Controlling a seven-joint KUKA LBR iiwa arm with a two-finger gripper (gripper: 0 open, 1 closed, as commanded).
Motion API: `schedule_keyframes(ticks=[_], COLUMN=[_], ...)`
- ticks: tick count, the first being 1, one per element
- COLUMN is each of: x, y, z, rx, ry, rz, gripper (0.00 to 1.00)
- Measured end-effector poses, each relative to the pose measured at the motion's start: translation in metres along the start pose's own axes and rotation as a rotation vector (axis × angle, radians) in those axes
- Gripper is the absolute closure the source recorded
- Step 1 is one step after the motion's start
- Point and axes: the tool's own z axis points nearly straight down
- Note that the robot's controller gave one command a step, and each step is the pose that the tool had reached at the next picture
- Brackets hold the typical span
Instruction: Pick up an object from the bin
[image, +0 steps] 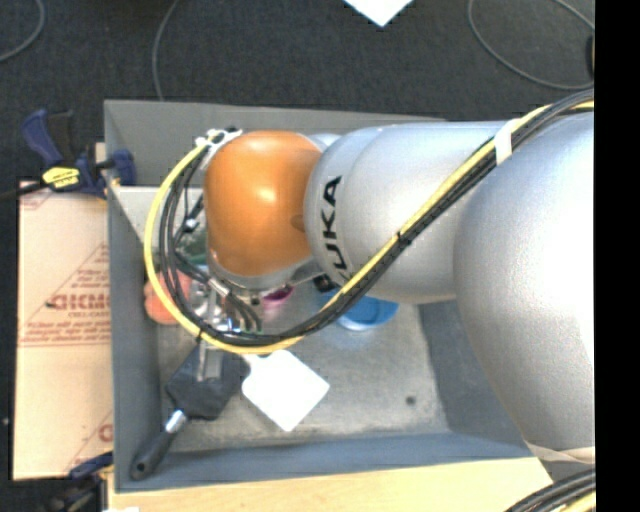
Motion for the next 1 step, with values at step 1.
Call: schedule_keyframes(ticks=[1], x=[-0.0022], y=[-0.0012], z=[-0.0045], rx=[-0.002], ry=[-0.008], rz=[0.005], gripper=[0.0])
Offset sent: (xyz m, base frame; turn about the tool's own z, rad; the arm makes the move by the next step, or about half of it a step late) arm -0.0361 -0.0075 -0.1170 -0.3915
